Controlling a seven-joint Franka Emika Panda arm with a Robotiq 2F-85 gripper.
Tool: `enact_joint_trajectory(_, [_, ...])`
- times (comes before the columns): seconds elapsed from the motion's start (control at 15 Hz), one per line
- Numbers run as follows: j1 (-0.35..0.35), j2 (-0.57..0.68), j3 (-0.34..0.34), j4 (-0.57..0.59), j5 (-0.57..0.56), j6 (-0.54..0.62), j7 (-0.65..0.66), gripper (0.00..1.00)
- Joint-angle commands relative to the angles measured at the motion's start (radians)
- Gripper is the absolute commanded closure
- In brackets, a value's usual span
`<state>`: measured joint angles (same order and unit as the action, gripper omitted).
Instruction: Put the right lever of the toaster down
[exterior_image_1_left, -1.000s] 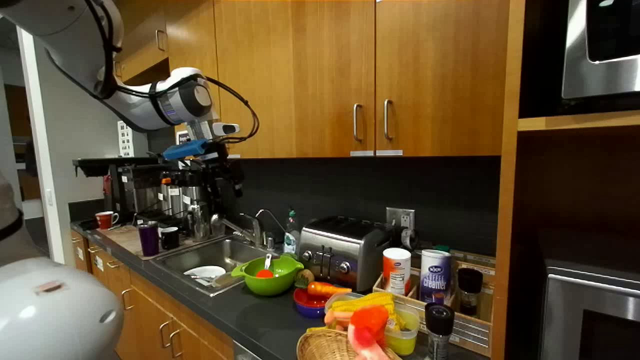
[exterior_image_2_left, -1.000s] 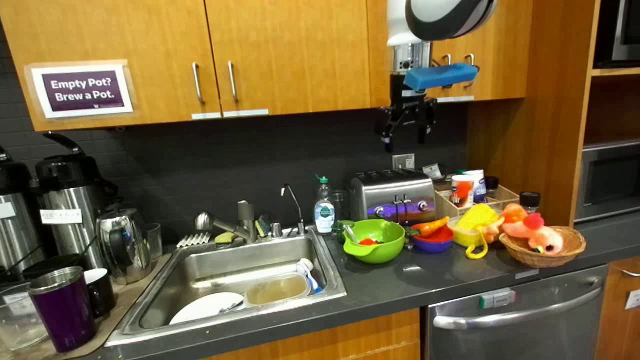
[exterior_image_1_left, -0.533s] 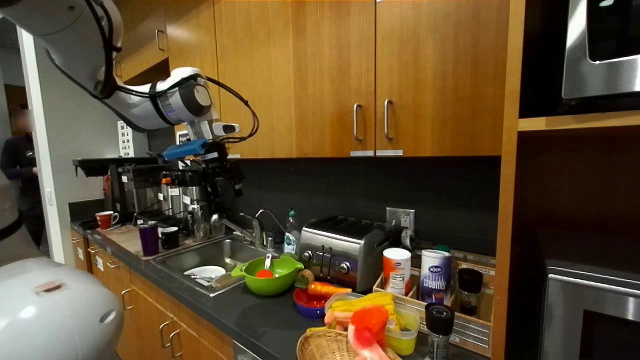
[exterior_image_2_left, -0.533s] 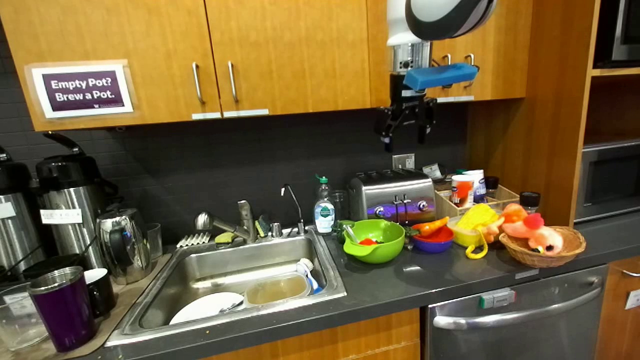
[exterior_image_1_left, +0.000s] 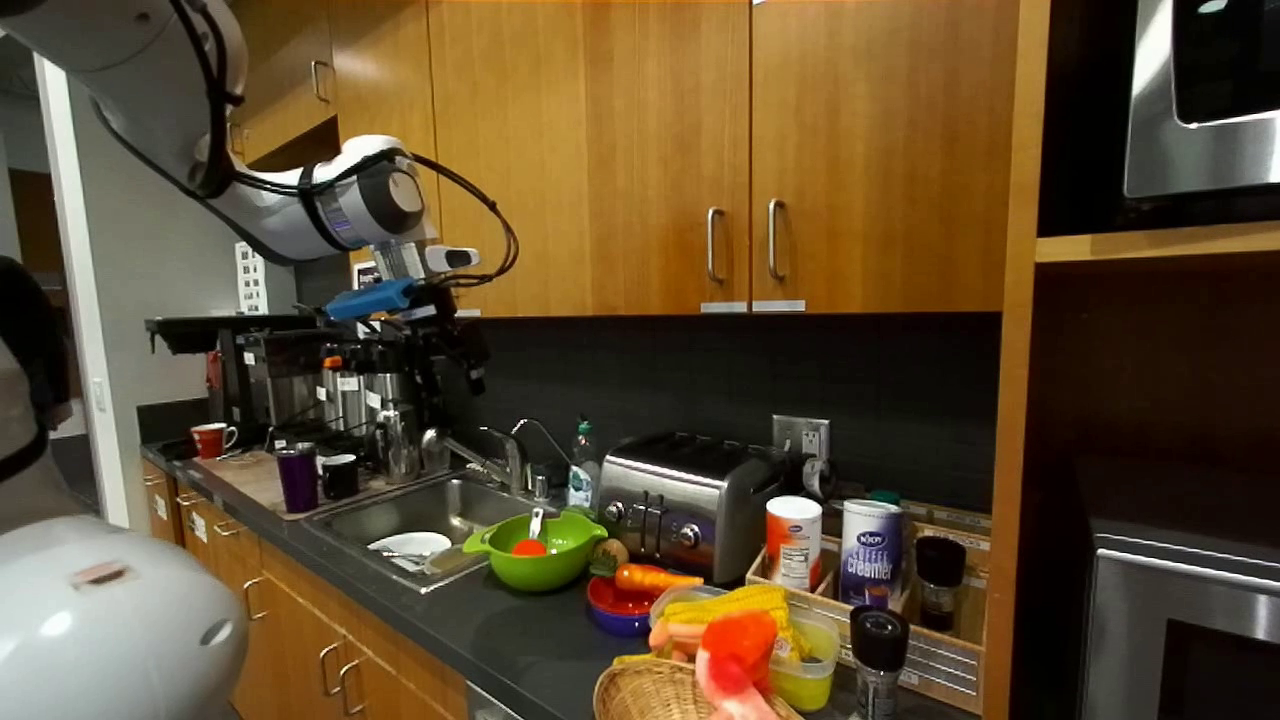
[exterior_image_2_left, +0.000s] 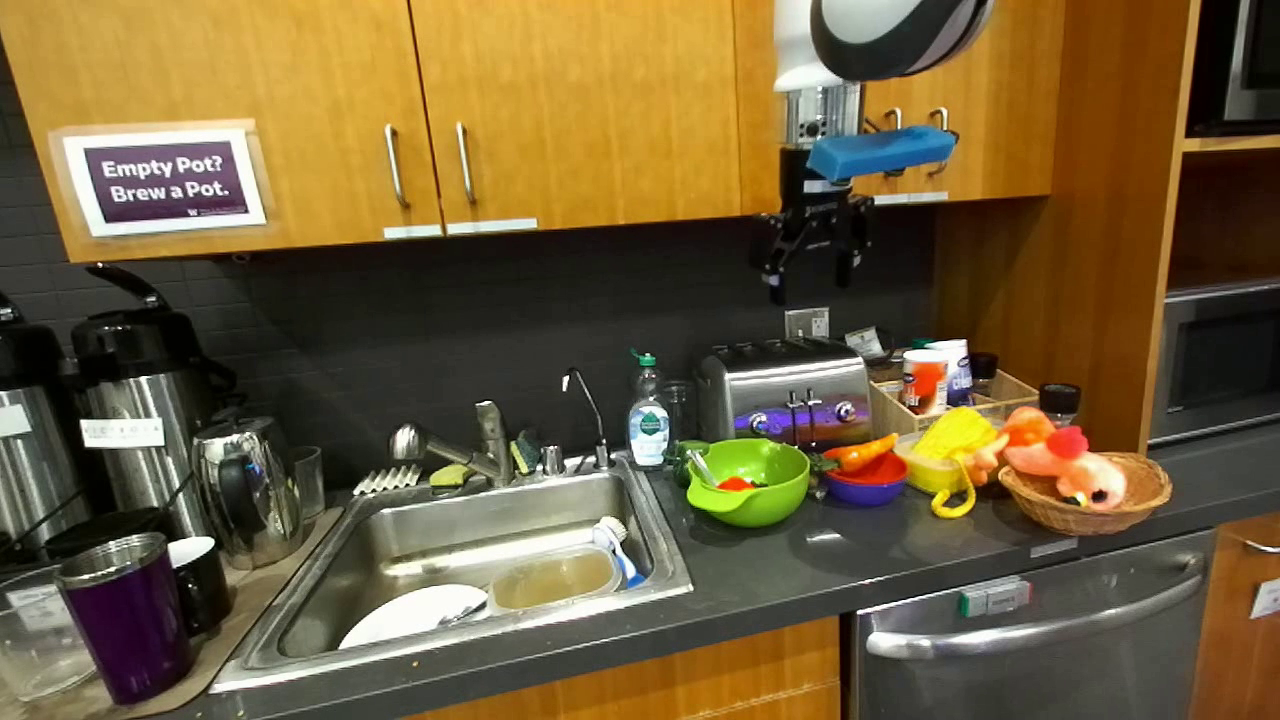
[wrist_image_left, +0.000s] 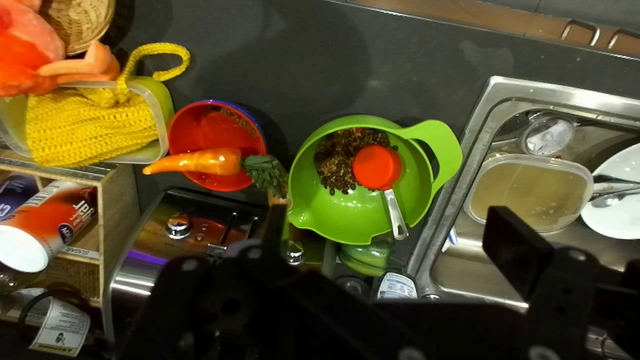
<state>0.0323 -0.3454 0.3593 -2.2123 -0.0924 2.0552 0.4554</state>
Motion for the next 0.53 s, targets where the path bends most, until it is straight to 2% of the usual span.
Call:
enact_joint_trajectory(0.0, [0.036,0.002,-0.025,-0.012,-0.038,0.011,-0.003,0.00])
enact_joint_trajectory(0.2, [0.034,-0.003,-0.017,-0.039,-0.114,0.044,0.015,0.00])
enact_joint_trajectory(0.47, [0.019,-0.008,-0.010,-0.090,-0.233,0.160,0.073,0.00])
